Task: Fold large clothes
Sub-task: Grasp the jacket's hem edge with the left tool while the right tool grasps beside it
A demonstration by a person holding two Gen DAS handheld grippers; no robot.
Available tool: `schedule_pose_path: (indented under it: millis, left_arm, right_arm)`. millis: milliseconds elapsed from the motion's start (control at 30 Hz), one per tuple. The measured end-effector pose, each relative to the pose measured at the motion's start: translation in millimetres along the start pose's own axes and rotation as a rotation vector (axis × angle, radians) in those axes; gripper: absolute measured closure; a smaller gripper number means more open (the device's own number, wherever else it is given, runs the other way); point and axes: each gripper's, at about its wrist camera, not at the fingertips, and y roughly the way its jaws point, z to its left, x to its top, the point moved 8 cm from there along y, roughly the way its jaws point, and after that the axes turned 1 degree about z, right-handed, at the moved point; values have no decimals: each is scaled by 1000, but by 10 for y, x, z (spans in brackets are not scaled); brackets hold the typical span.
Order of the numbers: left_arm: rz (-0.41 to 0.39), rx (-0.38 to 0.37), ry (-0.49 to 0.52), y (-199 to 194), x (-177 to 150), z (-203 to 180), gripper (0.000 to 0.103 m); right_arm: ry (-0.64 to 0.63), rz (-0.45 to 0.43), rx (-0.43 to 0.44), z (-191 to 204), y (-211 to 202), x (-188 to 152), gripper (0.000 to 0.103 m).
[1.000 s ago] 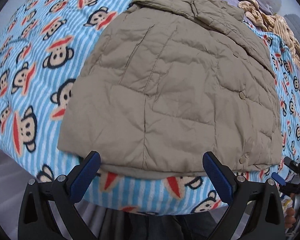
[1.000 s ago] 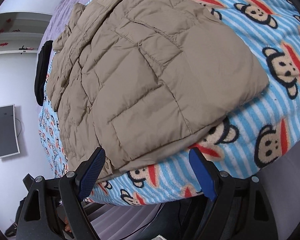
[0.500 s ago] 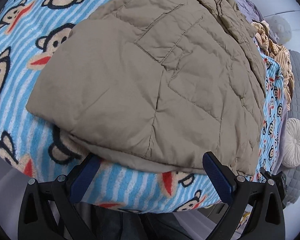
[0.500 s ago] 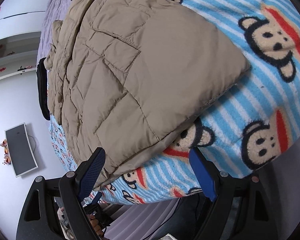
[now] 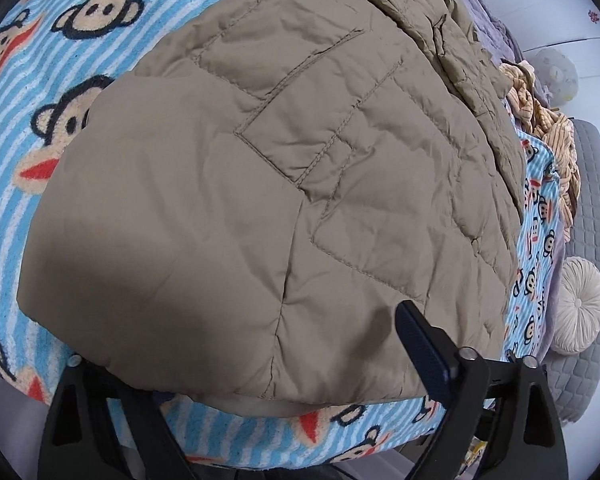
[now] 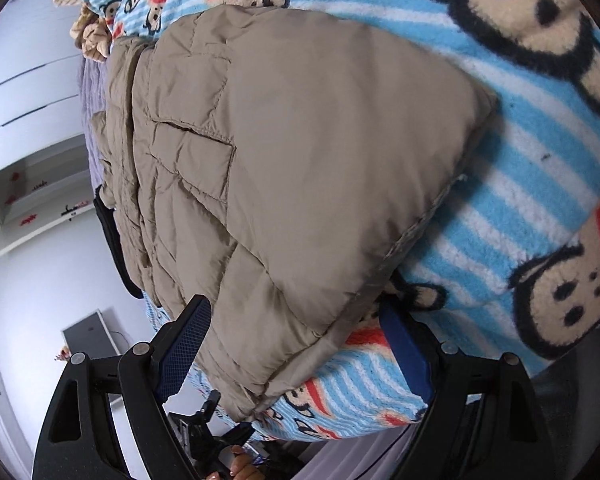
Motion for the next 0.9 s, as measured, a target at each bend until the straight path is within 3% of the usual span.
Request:
schedule_pose_path:
  millis: [33,100,167,200,333,400,467,733,800,833,900]
  left_arm:
    - [2,-6,0,-1,15,-8,21]
    - [17,-28,9,-12,30,-36,54]
    - [19,-30,40,-52,50,-84,75]
    - [9,-28,61,-90,66,-117,81]
    - [-19,-49,113,-238,121,-215,83]
    - [-15,-52,125,-251,137,-220,83]
    - [3,-40,130,-204,147,-211,83]
    - [64,-26,118,-7,106,-61,83]
    - [39,-27,151,-67,116,-116,92]
    - [21,-25,164,-135,130,-154,92]
    - [-16,-47,165,-306,176,-242,93]
  right_arm:
    - [11,2,32,14,10,1,15]
    - [29,4,84,45,37,6,15]
    - [46,7,121,88,78,7,15]
    - [49,11,129,101,106,-2,15]
    - [54,4,102,159,144,-63,21]
    - [62,-2,94,127,118,-58,47]
    - [79,-11,78,60,99,-46,67]
    - [54,-34,53,50,133,4,68]
    - [29,-52,49,85,115,17,79]
    - [6,-64,32,109,90,10,94]
    - [-52,-78,-3,218,44,-12,96]
